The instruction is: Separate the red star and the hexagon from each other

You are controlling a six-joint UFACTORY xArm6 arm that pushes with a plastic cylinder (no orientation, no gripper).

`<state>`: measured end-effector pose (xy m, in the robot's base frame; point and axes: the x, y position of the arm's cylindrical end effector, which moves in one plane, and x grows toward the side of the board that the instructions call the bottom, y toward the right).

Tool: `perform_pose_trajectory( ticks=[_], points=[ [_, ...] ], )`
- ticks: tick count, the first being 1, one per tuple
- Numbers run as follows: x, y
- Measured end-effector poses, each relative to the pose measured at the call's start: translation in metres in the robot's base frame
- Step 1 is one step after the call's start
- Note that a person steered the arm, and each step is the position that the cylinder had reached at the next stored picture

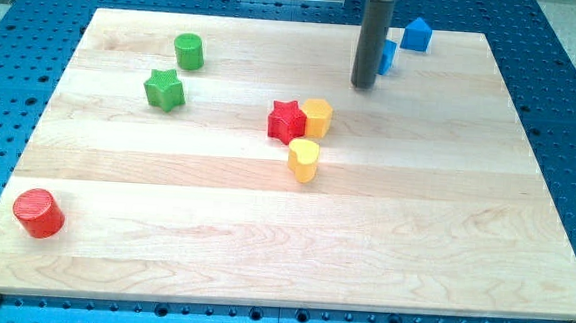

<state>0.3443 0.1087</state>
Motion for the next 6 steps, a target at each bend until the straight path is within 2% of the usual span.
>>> perform_pose_trajectory(
  ticks=[1,2,3,4,5,6],
  points=[
    [0.086,0.020],
    [0.101,-0.031],
    [0.055,-0.067],
    [0.098,-0.062],
    [0.065,-0.113],
    [0.032,-0.127]
  ],
)
